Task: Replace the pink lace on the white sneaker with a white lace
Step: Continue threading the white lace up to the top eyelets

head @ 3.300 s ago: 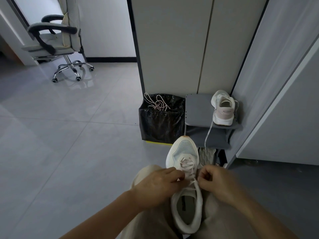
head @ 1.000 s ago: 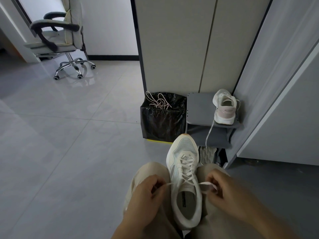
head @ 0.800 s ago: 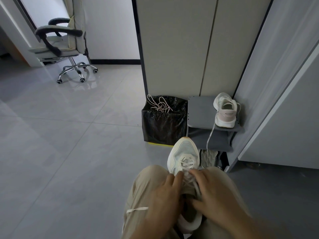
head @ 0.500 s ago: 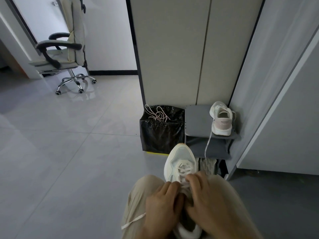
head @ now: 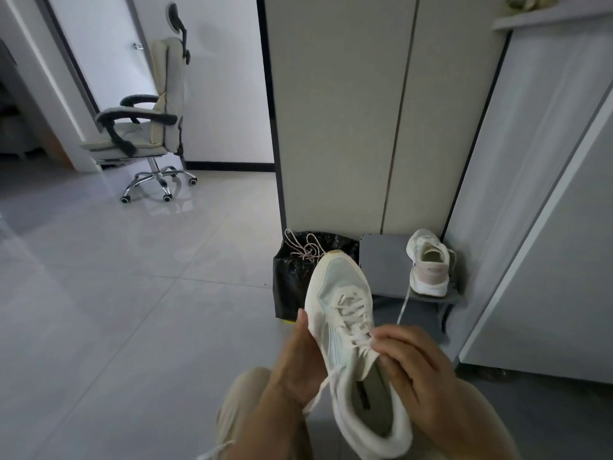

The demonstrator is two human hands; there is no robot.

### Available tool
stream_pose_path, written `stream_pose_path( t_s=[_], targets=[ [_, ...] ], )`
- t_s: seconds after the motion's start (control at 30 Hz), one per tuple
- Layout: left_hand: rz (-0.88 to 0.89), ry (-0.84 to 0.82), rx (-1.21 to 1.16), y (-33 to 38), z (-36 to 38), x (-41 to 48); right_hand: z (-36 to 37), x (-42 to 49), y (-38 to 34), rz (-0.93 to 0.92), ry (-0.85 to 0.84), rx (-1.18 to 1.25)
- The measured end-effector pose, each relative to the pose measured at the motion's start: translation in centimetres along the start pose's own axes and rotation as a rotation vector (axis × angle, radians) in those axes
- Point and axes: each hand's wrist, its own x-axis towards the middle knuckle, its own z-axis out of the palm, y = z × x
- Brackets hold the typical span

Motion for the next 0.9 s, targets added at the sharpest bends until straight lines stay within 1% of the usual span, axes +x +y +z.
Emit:
stream_pose_path(
  t_s=[0.03, 0.07, 0.1, 0.17, 0.27, 0.37, 0.4, 0.5, 0.53, 0.6, 0.63, 0.67, 0.7, 0.73, 0.8, 0.9],
  targets=[
    [0.008, -0.065, -0.011, -0.1, 0.2, 0.2, 0.1, 0.0, -0.2, 0.007, 0.03, 0.02],
    [-0.024, -0.089, -0.044, -0.2, 0.2, 0.2, 0.3, -0.1, -0.5, 0.009, 0.056, 0.025],
    [-0.081, -0.084, -0.085, -0.3, 0.2, 0.1, 0.4, -0.1, -0.7, 0.009, 0.078, 0.023],
    [-0.1, -0.073, -0.148, -0.9, -0.3, 0.0, 0.6, 0.2, -1.0, 0.025, 0.112, 0.033],
    [-0.086, 0.011, -0.129, -0.9, 0.1, 0.1, 0.4, 0.8, -1.0, 0.074, 0.175, 0.003],
    [-0.063, 0.084, -0.147, -1.0, -0.2, 0.3, 0.3, 0.8, -1.2, 0.122, 0.184, 0.004],
    [-0.06, 0.082, -0.163, -1.0, -0.4, 0.4, 0.3, 1.0, -1.4, 0.166, 0.176, 0.022],
    [-0.025, -0.044, -0.132, -0.7, -0.3, 0.6, 0.0, 1.2, -1.6, 0.337, 0.1, 0.054],
    [-0.008, -0.032, -0.11, -0.7, -0.3, 0.9, 0.0, 1.1, -1.8, 0.428, 0.092, 0.081],
    [-0.006, 0.076, -0.088, -0.9, -0.7, 1.3, 0.2, -0.1, -2.2, 0.625, 0.056, 0.121],
    [0.008, 0.124, -0.078, -1.0, -0.7, 1.5, 0.3, -0.6, -2.6, 0.649, 0.021, 0.13],
    [0.012, 0.137, -0.065, -1.1, -0.9, 1.7, 0.1, -0.9, -3.0, 0.666, -0.034, 0.124],
    [0.023, 0.158, -0.043, -1.1, -0.9, 1.8, -0.2, -0.9, -3.6, 0.718, -0.098, 0.169],
    [0.042, 0.183, -0.027, -1.2, -1.0, 1.9, -0.3, -1.0, -3.8, 0.807, -0.139, 0.277],
    [0.057, 0.203, -0.036, -1.3, -1.3, 1.8, -0.3, -0.7, -4.0, 0.998, -0.176, 0.617],
    [0.051, 0.174, -0.099, -1.5, -1.1, 1.6, -0.4, 1.1, -4.4, 1.303, -0.044, 1.293]
  ],
)
